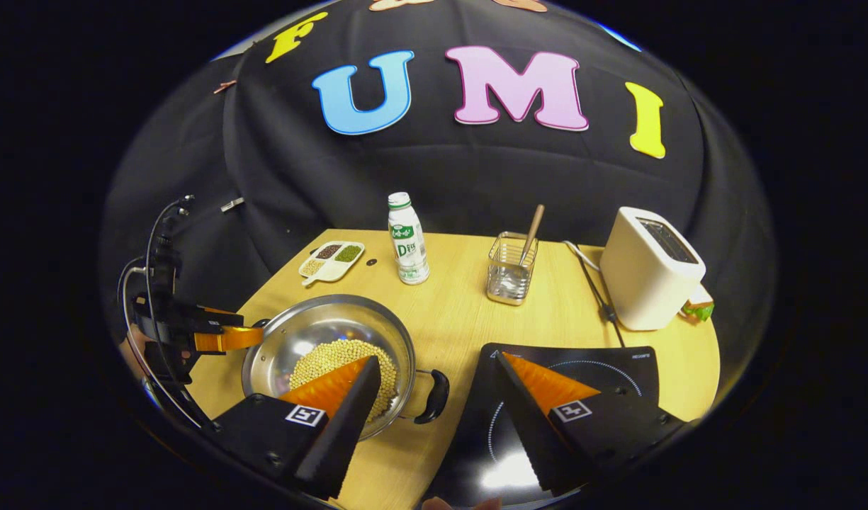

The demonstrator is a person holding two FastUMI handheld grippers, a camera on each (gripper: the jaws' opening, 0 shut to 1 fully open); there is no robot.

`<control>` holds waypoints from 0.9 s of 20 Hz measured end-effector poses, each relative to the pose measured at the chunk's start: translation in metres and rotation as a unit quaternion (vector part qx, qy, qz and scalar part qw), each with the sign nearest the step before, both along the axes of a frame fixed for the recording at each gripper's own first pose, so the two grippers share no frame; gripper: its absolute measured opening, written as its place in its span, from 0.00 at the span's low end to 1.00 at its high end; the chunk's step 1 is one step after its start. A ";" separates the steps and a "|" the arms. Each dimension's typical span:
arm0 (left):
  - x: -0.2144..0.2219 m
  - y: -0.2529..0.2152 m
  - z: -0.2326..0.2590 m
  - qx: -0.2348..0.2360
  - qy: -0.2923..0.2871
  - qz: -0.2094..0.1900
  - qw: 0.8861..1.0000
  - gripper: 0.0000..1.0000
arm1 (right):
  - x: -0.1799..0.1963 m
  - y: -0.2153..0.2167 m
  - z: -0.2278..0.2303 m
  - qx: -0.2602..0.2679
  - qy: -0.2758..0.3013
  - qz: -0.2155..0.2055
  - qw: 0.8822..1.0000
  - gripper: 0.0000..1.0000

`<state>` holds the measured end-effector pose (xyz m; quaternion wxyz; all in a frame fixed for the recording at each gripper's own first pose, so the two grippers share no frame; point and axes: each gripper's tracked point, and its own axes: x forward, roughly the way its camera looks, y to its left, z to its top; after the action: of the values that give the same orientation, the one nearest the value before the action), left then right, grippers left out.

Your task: First push the handle of the pot to place it horizontally, then grasp the pot with both hands and set it on the induction cooktop.

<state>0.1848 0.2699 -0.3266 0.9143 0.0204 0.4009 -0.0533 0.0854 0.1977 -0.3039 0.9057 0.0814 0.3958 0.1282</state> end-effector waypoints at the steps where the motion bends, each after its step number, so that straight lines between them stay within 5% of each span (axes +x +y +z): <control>1: 0.006 0.000 -0.008 0.005 0.009 -0.006 1.000 0.85 | 0.001 0.003 -0.010 0.000 0.010 -0.003 1.000 1.00; 6: 0.015 0.002 -0.038 0.008 0.043 0.001 0.999 0.76 | -0.004 0.017 -0.051 0.010 0.071 -0.011 0.997 0.97; 8: 0.016 0.003 -0.044 0.005 0.052 -0.002 0.999 0.68 | -0.005 0.019 -0.065 0.012 0.091 -0.014 0.996 0.89; 18: 0.014 0.002 -0.052 0.001 0.069 -0.019 0.997 0.68 | -0.011 0.031 -0.109 0.001 0.142 -0.015 0.990 0.89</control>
<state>0.1986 0.2720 -0.3787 0.8835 0.0254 0.4623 -0.0712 0.0745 0.2287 -0.4129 0.8421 0.1053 0.5190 0.1021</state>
